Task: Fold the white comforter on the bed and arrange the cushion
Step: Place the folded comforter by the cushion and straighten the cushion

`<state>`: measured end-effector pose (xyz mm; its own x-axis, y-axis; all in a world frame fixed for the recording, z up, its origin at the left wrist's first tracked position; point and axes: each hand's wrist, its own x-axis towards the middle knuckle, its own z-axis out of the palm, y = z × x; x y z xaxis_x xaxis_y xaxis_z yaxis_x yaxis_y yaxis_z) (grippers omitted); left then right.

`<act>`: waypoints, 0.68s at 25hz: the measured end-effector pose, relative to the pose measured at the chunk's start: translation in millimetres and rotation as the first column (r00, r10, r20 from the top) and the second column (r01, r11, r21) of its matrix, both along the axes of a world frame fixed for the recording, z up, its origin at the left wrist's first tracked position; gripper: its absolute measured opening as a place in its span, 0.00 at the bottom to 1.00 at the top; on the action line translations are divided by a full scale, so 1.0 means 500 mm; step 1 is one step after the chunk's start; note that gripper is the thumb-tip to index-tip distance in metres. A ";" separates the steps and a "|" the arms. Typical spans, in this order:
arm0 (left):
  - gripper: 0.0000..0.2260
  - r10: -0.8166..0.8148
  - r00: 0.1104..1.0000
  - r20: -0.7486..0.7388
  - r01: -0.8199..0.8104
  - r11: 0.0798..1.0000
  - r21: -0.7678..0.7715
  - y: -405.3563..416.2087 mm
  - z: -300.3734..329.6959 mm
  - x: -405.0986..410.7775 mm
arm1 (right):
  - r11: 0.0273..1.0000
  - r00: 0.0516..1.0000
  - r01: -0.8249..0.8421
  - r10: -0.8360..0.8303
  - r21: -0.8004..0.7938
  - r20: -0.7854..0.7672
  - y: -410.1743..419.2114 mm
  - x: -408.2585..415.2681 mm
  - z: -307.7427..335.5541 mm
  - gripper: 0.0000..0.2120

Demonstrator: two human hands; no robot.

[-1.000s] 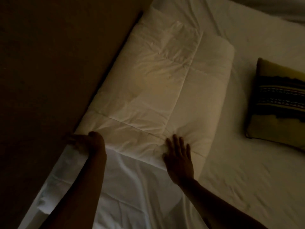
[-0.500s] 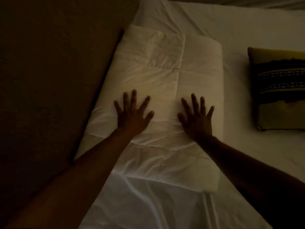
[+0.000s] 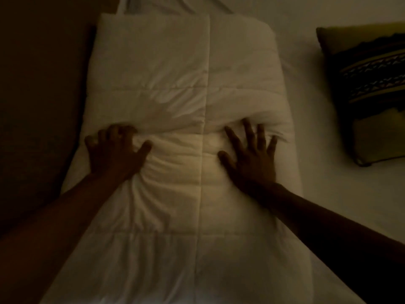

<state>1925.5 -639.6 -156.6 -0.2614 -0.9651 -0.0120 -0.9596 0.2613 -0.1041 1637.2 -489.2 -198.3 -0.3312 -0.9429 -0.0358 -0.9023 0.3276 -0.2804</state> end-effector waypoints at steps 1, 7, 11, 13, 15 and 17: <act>0.34 -0.026 0.999 -0.029 0.024 0.996 -0.084 -0.020 0.019 -0.009 | 0.999 1.000 -0.001 0.001 -0.045 0.003 -0.018 -0.018 0.017 0.32; 0.36 -0.032 0.999 -0.010 0.032 0.999 -0.003 -0.185 0.009 -0.165 | 0.998 1.000 0.016 -0.015 -0.066 0.022 -0.244 -0.152 0.031 0.32; 0.34 0.006 0.999 0.032 -0.007 0.999 0.032 -0.196 -0.095 -0.164 | 0.994 0.998 0.040 -0.044 -0.105 -0.033 -0.249 -0.132 -0.082 0.32; 0.34 0.010 1.000 0.028 -0.011 0.998 0.060 -0.206 -0.129 -0.168 | 0.993 0.997 0.047 -0.054 -0.111 -0.060 -0.265 -0.128 -0.115 0.32; 0.35 0.023 0.999 0.049 -0.027 0.997 0.076 -0.218 -0.148 -0.176 | 0.994 0.996 0.055 -0.061 -0.094 -0.065 -0.285 -0.135 -0.132 0.33; 0.35 0.017 0.996 0.088 -0.023 0.997 0.067 -0.217 -0.154 -0.174 | 0.997 0.997 0.053 -0.057 -0.063 -0.057 -0.286 -0.137 -0.136 0.33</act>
